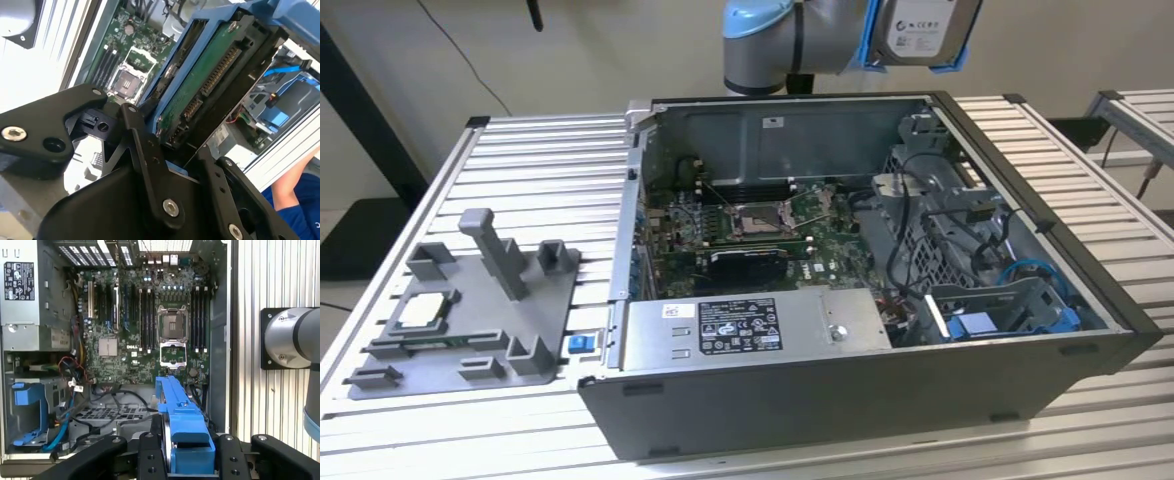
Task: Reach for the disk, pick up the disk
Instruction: 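Pick up the disk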
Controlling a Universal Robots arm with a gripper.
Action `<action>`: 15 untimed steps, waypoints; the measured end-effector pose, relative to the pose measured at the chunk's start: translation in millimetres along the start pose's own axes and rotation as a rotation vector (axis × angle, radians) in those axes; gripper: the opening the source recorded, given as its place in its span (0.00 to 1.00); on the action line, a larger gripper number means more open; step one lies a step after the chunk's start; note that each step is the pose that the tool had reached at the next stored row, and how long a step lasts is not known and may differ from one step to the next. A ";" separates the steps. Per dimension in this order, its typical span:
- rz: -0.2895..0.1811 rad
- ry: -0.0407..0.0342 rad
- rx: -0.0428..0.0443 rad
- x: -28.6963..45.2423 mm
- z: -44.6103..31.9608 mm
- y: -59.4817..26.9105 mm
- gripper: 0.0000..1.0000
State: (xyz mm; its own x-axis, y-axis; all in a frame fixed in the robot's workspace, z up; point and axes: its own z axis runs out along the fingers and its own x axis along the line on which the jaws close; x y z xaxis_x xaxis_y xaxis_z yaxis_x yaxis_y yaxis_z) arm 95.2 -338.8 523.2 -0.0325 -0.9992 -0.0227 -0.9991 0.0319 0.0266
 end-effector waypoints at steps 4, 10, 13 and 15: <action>0.000 0.0000 -0.0002 -0.4 -0.3 -12.8 0.00; 0.000 0.0000 -0.0002 -0.5 -0.4 -16.1 0.00; 0.000 0.0000 -0.0002 -0.5 -0.4 -16.8 0.00; 0.000 0.0001 -0.0003 0.5 -0.5 -16.8 0.00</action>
State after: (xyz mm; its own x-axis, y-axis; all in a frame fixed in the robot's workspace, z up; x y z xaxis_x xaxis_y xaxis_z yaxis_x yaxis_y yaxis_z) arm 112.0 -339.8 523.2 -0.0326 -0.9992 -0.0227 -0.9991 0.0320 0.0268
